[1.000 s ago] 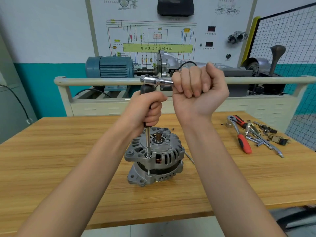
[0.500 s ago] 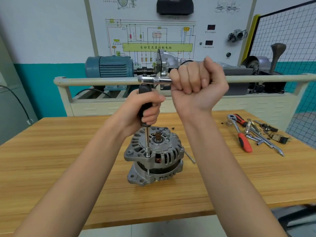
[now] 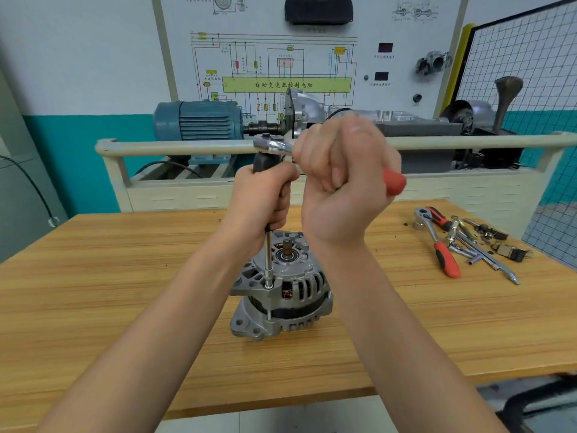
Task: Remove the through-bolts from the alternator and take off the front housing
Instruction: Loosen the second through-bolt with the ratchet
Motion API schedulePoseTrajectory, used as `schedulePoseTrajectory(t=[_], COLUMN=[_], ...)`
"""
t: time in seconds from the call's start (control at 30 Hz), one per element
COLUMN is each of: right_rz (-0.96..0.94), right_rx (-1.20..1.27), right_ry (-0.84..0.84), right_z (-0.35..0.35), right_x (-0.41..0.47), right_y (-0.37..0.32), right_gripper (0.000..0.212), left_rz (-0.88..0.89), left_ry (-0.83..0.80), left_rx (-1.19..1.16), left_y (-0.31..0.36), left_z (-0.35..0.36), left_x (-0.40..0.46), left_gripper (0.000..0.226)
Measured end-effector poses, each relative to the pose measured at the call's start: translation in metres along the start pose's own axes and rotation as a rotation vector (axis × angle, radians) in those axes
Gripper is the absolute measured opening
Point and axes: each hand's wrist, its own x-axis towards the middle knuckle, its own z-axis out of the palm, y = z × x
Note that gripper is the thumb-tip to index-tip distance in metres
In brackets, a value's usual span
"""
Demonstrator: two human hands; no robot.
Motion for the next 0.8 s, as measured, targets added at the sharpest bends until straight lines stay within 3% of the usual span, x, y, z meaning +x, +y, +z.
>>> schedulePoseTrajectory(t=[0.07,0.13,0.3,0.4,0.57,0.7,0.8], right_rz=[-0.055,0.005,0.415,0.518,0.437,0.228,-0.014], right_rx=[-0.084,0.014,0.502,0.666,0.563,0.282,-0.032], right_ry=[-0.014,-0.014,0.133,0.273,0.289,0.088,-0.021], right_z=[0.004,0.0,-0.027,-0.036,-0.028,-0.012,0.001], right_x=[-0.004,0.001,0.027,0.033,0.028,0.014,-0.001], right_y=[0.001,0.001,-0.002,0.004,0.002,-0.003,-0.002], right_gripper=[0.037,0.043,0.05,0.048,0.047,0.05,0.037], left_rz=[0.026,0.012,-0.051,-0.079,-0.089,0.005,0.054], left_ry=[0.032,0.002,-0.415,-0.508,-0.316,-0.032,0.109], left_rx=[0.02,0.018,-0.038,-0.079,-0.106,-0.014,0.0], left_y=[-0.002,-0.002,0.006,0.008,0.005,0.001,-0.001], left_z=[0.001,-0.003,-0.025,-0.025,-0.015,-0.004,0.003], left_x=[-0.001,0.001,0.006,0.007,0.005,0.002,0.001], left_gripper=[0.053,0.048,0.029,0.033,0.049,0.052,0.047])
